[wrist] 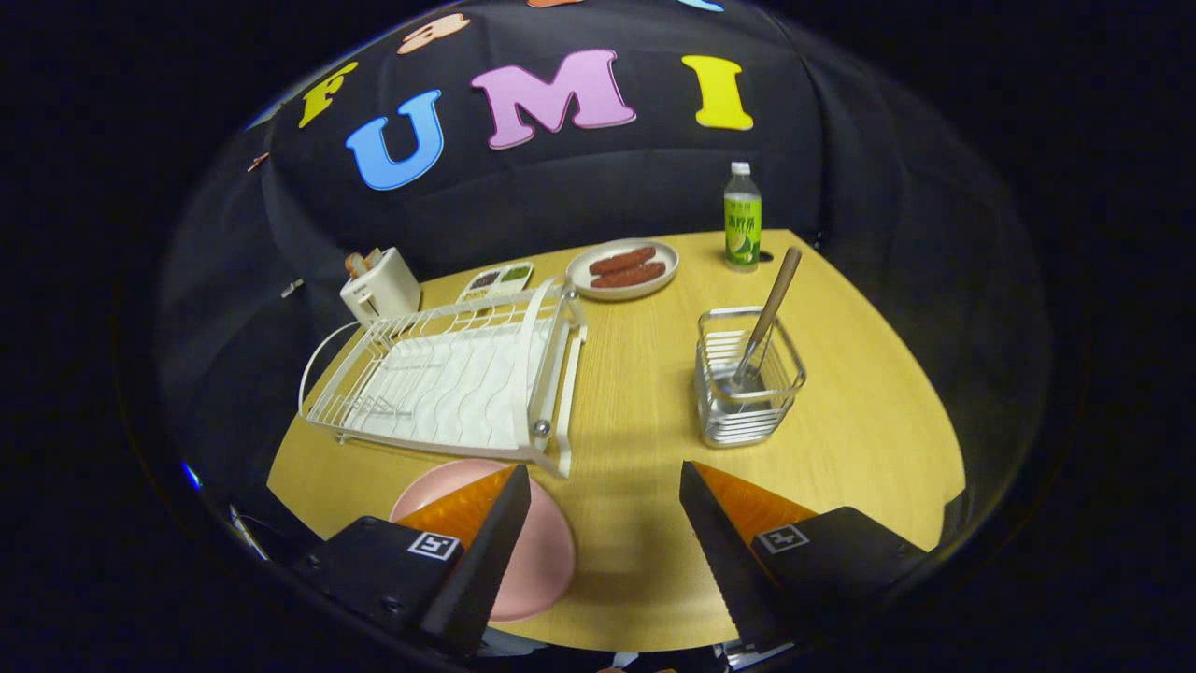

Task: Take the plate from the dish rack, then take the spoon from the basket and place it into the plate.

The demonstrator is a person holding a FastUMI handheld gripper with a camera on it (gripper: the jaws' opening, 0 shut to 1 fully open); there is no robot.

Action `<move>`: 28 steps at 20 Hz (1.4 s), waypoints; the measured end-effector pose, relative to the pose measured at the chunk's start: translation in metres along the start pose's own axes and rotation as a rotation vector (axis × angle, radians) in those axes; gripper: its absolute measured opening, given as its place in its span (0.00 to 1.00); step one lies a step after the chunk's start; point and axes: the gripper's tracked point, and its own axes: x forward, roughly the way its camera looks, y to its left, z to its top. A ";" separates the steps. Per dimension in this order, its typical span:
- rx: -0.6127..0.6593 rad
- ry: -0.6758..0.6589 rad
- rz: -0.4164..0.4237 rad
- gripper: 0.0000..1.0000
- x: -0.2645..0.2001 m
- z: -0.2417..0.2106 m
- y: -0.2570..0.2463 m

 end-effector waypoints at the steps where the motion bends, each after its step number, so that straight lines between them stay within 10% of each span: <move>1: -0.017 -0.047 -0.008 0.99 -0.007 0.017 -0.006; 15: -0.187 -0.292 -0.090 0.99 0.033 0.135 -0.102; 28: -0.048 -0.150 -0.067 0.98 0.146 0.101 -0.149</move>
